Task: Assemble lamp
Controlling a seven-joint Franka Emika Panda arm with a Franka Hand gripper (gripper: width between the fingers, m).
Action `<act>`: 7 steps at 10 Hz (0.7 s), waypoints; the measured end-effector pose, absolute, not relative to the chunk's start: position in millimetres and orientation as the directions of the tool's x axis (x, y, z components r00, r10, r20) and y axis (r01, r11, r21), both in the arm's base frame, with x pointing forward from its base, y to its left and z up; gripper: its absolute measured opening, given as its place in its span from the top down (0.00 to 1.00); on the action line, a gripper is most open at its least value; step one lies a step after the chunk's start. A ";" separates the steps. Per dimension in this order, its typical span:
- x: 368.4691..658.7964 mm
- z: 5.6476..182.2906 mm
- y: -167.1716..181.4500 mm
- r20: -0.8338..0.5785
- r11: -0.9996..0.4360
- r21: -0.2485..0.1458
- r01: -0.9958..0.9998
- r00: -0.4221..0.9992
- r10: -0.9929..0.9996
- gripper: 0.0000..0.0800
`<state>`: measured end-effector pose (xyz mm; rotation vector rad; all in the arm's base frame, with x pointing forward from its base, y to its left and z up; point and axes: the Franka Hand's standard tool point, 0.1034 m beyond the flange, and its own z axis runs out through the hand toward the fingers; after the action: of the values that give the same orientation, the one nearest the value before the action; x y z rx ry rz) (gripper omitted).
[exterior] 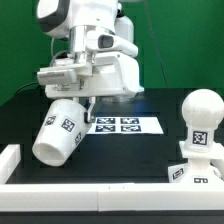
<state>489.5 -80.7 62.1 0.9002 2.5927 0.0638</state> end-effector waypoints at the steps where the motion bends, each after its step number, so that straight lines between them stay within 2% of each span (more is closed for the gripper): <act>1: 489.0 61.0 -80.1 -0.347 0.791 0.167 0.588 -0.716 0.605 0.95; 5: 491.1 48.1 -64.7 -0.330 0.789 0.106 0.605 -0.727 0.602 0.95; 7: 495.4 49.3 -64.6 -0.335 0.788 0.099 0.607 -0.726 0.601 0.95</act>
Offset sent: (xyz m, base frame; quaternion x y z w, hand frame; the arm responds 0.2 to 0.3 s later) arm 0.0030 0.0279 -0.0259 0.0187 0.0276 0.0378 0.9987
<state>495.4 -64.6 49.3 0.9203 2.6289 -0.0251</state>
